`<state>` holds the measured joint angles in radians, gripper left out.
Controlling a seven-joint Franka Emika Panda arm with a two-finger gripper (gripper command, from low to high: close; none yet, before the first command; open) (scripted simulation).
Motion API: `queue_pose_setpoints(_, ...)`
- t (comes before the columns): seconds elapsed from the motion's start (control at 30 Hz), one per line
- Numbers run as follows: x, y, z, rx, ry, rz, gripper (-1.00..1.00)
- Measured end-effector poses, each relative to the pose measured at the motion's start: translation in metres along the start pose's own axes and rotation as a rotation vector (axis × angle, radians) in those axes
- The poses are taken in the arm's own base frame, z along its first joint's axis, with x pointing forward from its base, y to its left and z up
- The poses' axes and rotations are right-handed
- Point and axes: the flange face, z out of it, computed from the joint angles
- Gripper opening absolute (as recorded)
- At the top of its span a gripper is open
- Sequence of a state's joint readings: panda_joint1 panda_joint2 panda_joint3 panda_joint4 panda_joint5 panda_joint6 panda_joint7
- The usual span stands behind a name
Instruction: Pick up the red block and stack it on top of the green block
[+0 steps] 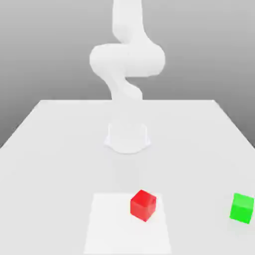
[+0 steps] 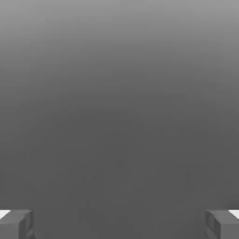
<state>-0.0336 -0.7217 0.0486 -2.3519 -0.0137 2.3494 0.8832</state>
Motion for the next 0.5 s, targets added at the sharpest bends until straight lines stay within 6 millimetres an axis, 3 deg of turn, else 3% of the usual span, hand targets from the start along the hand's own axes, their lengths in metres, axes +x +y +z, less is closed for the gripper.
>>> queue_pose_setpoints(0.1, -0.024, 0.008, 0.078, -0.111, -0.045, 0.073, 0.00)
queue_pose_setpoints(0.23, -0.062, 0.038, 0.170, -0.249, -0.107, 0.173, 0.00)
queue_pose_setpoints(0.37, -0.108, 0.084, 0.246, -0.383, -0.175, 0.283, 0.00)
queue_pose_setpoints(0.5, -0.167, 0.142, 0.305, -0.522, -0.254, 0.410, 0.00)
